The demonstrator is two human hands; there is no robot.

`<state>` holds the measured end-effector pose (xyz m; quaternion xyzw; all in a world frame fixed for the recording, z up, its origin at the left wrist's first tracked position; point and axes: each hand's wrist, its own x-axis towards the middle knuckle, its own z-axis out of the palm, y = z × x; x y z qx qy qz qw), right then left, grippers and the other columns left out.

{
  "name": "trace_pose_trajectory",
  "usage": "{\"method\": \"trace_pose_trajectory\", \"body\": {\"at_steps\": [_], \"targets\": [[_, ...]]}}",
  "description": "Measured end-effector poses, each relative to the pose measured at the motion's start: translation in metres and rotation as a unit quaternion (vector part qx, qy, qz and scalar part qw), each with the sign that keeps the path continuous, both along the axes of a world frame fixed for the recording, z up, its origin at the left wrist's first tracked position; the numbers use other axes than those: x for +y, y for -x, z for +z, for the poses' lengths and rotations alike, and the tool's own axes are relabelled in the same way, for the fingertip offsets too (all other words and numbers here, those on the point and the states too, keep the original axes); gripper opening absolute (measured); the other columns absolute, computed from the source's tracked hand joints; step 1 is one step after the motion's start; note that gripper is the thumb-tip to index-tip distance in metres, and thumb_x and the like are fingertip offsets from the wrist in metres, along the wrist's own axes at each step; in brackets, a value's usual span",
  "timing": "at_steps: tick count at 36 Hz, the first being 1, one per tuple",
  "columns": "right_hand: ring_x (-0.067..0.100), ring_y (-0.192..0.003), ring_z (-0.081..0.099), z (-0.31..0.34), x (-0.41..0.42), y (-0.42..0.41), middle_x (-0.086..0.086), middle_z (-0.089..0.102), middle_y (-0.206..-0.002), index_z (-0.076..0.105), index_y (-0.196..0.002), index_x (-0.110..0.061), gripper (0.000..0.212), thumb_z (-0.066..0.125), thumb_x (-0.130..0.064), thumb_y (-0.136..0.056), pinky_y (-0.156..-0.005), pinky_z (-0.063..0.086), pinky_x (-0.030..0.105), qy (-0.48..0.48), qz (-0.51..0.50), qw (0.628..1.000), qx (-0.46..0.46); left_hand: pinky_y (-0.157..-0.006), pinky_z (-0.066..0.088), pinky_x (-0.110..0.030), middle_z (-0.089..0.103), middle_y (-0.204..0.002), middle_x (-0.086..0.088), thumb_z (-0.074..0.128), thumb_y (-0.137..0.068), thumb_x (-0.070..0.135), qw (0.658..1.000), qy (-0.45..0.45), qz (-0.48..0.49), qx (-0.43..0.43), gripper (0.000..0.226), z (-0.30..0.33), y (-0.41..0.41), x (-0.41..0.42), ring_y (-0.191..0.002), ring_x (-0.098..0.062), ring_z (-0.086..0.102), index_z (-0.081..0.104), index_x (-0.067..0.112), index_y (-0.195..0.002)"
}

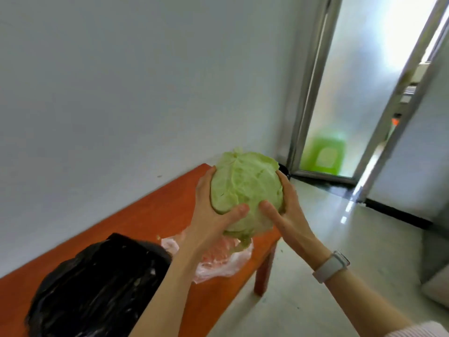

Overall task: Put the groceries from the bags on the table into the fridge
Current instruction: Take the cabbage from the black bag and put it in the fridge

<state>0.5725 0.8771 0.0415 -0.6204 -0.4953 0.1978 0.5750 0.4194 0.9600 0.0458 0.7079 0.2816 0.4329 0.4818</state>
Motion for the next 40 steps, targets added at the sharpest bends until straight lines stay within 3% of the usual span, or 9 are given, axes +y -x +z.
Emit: {"method": "trace_pose_trajectory", "body": {"at_steps": [4, 8, 11, 17, 23, 30, 32, 36, 40], "targets": [[0.012, -0.127, 0.036, 0.002, -0.094, -0.083, -0.009, 0.031, -0.137, 0.018, -0.136, -0.046, 0.100, 0.053, -0.086, -0.051, -0.104, 0.041, 0.037, -0.006, -0.104, 0.994, -0.008, -0.098, 0.047, -0.040, 0.035, -0.140, 0.009, 0.077, -0.048, 0.056, 0.995, 0.002, -0.102, -0.016, 0.099, 0.001, -0.105, -0.065, -0.126, -0.013, 0.042, 0.025, 0.052, -0.132], [0.007, -0.119, 0.038, 0.007, -0.190, -0.151, -0.011, 0.033, -0.131, 0.021, -0.136, -0.046, 0.102, 0.045, -0.091, -0.047, -0.082, 0.041, 0.004, -0.016, -0.217, 0.976, -0.020, -0.098, 0.047, -0.043, 0.034, -0.141, 0.009, 0.078, -0.049, 0.057, 0.975, 0.019, -0.221, -0.015, 0.100, 0.003, -0.204, -0.134, -0.126, -0.013, 0.043, 0.024, 0.054, -0.133], [0.002, -0.116, 0.036, 0.011, -0.257, -0.192, -0.010, 0.032, -0.130, 0.023, -0.138, -0.040, 0.106, 0.048, -0.089, -0.047, -0.076, 0.033, -0.006, -0.019, -0.295, 0.955, -0.025, -0.097, 0.048, -0.044, 0.035, -0.142, 0.009, 0.080, -0.046, 0.059, 0.952, 0.036, -0.304, -0.021, 0.104, 0.003, -0.270, -0.185, -0.126, -0.015, 0.044, 0.025, 0.053, -0.133], [0.003, -0.121, 0.037, 0.009, -0.370, -0.262, -0.004, 0.034, -0.135, 0.022, -0.143, -0.029, 0.109, 0.050, -0.083, -0.054, -0.098, 0.032, 0.015, -0.020, -0.437, 0.899, -0.038, -0.097, 0.048, -0.045, 0.038, -0.140, 0.008, 0.081, -0.043, 0.064, 0.893, 0.033, -0.449, -0.015, 0.099, 0.009, -0.384, -0.282, -0.126, -0.015, 0.045, 0.028, 0.060, -0.127], [0.001, -0.117, 0.035, 0.010, -0.447, -0.327, -0.005, 0.034, -0.129, 0.022, -0.144, -0.026, 0.104, 0.051, -0.075, -0.057, -0.088, 0.026, -0.005, -0.026, -0.541, 0.840, -0.045, -0.097, 0.048, -0.040, 0.036, -0.139, 0.012, 0.076, -0.050, 0.057, 0.847, 0.010, -0.532, -0.018, 0.095, 0.012, -0.487, -0.360, -0.124, -0.010, 0.044, 0.028, 0.051, -0.131], [0.008, -0.126, 0.034, 0.012, -0.505, -0.447, -0.003, 0.031, -0.141, 0.023, -0.144, -0.029, 0.100, 0.052, -0.071, -0.058, -0.094, 0.030, 0.011, -0.018, -0.598, 0.799, -0.063, -0.097, 0.048, -0.038, 0.041, -0.135, 0.013, 0.078, -0.052, 0.054, 0.807, 0.018, -0.589, -0.040, 0.088, 0.013, -0.623, -0.418, -0.121, -0.008, 0.047, 0.030, 0.056, -0.126], [0.008, -0.125, 0.035, 0.021, -0.515, -0.486, -0.005, 0.032, -0.139, 0.025, -0.141, -0.033, 0.100, 0.053, -0.075, -0.054, -0.095, 0.030, 0.014, -0.021, -0.604, 0.794, -0.058, -0.097, 0.048, -0.036, 0.043, -0.133, 0.013, 0.077, -0.052, 0.054, 0.801, 0.011, -0.597, -0.042, 0.089, 0.022, -0.669, -0.428, -0.119, -0.005, 0.048, 0.031, 0.050, -0.128], [-0.010, -0.115, 0.039, 0.050, -0.528, -0.558, -0.019, 0.036, -0.128, 0.024, -0.122, -0.056, 0.079, 0.056, -0.078, -0.054, -0.081, 0.033, -0.005, -0.039, -0.592, 0.802, -0.074, -0.096, 0.048, -0.041, 0.046, -0.132, 0.012, 0.079, -0.053, 0.057, 0.788, 0.002, -0.613, -0.054, 0.087, 0.046, -0.756, -0.445, -0.120, -0.010, 0.049, 0.034, 0.053, -0.128], [-0.006, -0.122, 0.042, 0.078, -0.547, -0.629, -0.022, 0.039, -0.133, 0.024, -0.120, -0.070, 0.076, 0.067, -0.069, -0.057, -0.095, 0.044, 0.020, -0.044, -0.550, 0.830, -0.085, -0.097, 0.048, -0.038, 0.044, -0.134, 0.016, 0.079, -0.050, 0.058, 0.790, 0.024, -0.608, -0.076, 0.083, 0.073, -0.827, -0.463, -0.122, -0.008, 0.048, 0.032, 0.064, -0.118]]}}
